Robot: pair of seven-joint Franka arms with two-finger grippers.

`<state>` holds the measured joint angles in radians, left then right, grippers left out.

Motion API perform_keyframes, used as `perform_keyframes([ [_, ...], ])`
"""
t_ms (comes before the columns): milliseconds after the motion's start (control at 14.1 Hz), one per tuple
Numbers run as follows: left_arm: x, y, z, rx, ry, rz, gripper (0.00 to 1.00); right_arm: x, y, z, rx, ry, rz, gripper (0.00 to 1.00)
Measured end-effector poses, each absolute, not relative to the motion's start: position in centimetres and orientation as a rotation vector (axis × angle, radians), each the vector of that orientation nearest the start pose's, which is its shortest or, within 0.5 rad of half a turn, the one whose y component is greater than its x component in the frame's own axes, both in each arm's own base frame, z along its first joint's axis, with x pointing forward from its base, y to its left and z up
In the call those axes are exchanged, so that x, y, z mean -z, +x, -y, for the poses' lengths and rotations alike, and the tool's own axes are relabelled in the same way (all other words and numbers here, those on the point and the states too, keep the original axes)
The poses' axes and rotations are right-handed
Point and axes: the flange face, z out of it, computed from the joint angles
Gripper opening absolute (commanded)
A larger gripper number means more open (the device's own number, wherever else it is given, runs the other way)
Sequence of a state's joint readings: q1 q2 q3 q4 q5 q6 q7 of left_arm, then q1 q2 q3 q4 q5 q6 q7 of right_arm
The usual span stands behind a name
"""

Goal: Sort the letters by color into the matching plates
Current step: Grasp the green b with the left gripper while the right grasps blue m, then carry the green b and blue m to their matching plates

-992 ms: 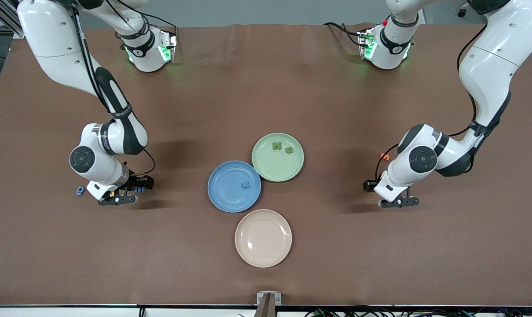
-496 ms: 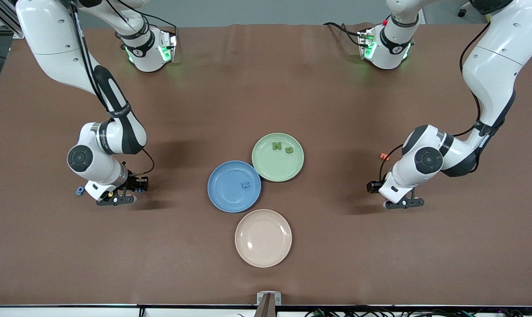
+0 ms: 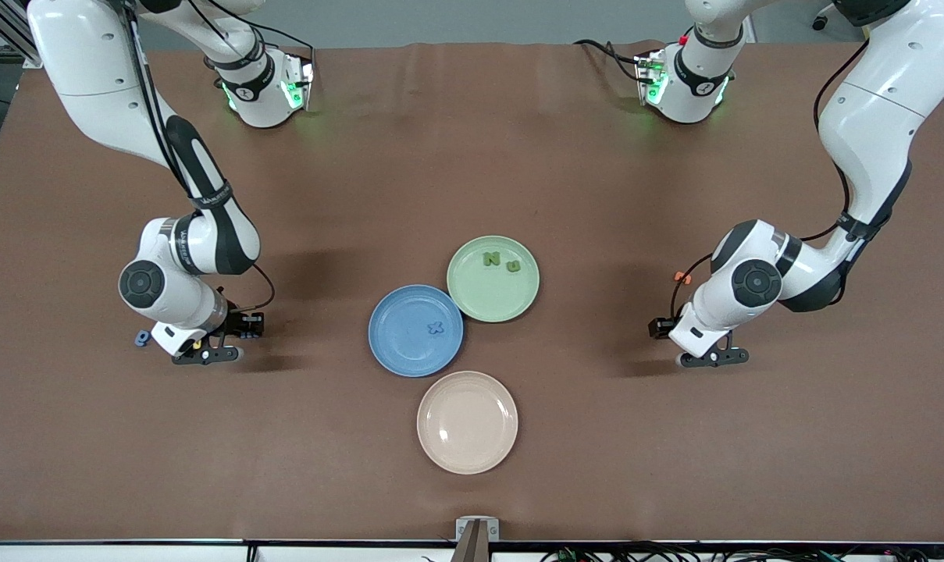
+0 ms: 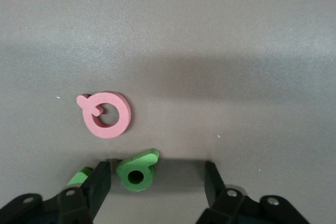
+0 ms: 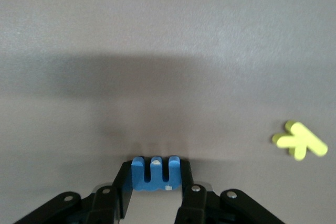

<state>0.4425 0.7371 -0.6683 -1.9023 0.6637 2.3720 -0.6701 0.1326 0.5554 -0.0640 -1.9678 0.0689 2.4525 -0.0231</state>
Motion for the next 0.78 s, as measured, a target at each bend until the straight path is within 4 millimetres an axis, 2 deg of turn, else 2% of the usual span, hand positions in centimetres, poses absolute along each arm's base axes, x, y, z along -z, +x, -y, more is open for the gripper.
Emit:
perform_keyframes([
  [71, -17.3, 60.5, 11.8, -0.044, -3.123, 0.090, 0.69, -18.7, 60.7, -5.3, -0.136, -3.122, 0.019, 0.01],
  [213, -17.3, 60.5, 11.9, -0.042, -3.124, 0.089, 0.58, -20.3, 60.9, -9.6, -0.148, -3.094, -0.113, 0.01],
  [567, -17.5, 60.6, 12.2, -0.034, -3.128, 0.084, 0.57, -24.5, 59.5, -25.5, -0.074, -3.012, -0.457, 0.00],
  [709, -17.6, 60.7, 12.2, -0.032, -3.128, 0.085, 0.50, -25.6, 58.9, -30.1, -0.048, -2.981, -0.546, 0.00],
  [780, -17.7, 60.8, 12.2, -0.028, -3.129, 0.086, 0.46, -25.7, 58.7, -31.8, -0.045, -2.968, -0.588, 0.00],
])
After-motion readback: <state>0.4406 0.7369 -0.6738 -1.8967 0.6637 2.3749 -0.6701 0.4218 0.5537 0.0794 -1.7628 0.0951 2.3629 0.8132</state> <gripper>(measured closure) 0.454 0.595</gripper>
